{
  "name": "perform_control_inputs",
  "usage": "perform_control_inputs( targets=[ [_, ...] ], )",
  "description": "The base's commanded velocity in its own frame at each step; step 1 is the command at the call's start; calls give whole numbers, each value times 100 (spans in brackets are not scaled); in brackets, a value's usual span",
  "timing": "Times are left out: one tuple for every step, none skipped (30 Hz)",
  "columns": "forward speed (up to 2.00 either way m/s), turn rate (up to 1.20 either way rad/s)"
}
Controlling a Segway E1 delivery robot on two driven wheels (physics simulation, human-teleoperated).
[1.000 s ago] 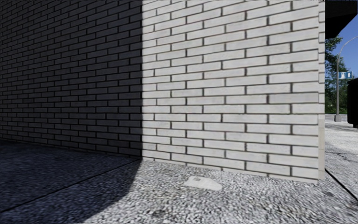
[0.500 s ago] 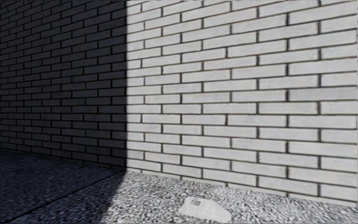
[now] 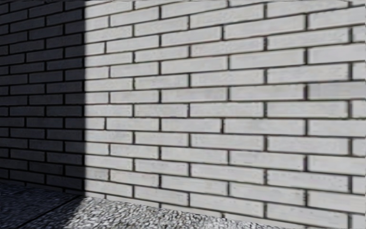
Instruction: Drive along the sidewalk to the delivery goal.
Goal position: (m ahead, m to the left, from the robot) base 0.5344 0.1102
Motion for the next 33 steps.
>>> perform_control_inputs(
  targets=[
    [103,0],
    [103,0],
    [93,0],
    [67,0],
    [0,0],
    [0,0],
    [0,0],
    [0,0],
    [0,0],
    [0,0],
    [0,0],
    [0,0],
    [0,0],
    [0,0],
    [0,0],
    [0,0],
    [0,0],
    [0,0],
    [0,0],
    [0,0],
    [0,0],
    [0,0],
    [0,0],
    [0,0],
    [0,0],
    [0,0],
    [0,0],
    [0,0],
    [0,0],
    [0,0],
    [0,0],
    [0,0],
    [0,0]
  ],
)
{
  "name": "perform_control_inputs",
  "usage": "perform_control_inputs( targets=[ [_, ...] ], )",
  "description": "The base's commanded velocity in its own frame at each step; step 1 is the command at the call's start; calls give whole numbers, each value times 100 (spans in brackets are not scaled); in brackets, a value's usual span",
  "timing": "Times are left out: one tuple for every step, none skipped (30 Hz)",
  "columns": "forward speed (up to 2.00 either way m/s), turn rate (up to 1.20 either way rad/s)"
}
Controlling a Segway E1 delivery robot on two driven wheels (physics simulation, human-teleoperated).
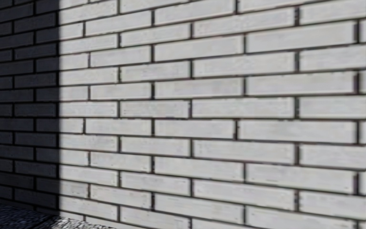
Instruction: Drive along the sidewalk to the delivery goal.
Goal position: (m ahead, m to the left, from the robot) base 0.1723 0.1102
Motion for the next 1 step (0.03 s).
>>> perform_control_inputs(
  targets=[
    [0,0]
  ],
)
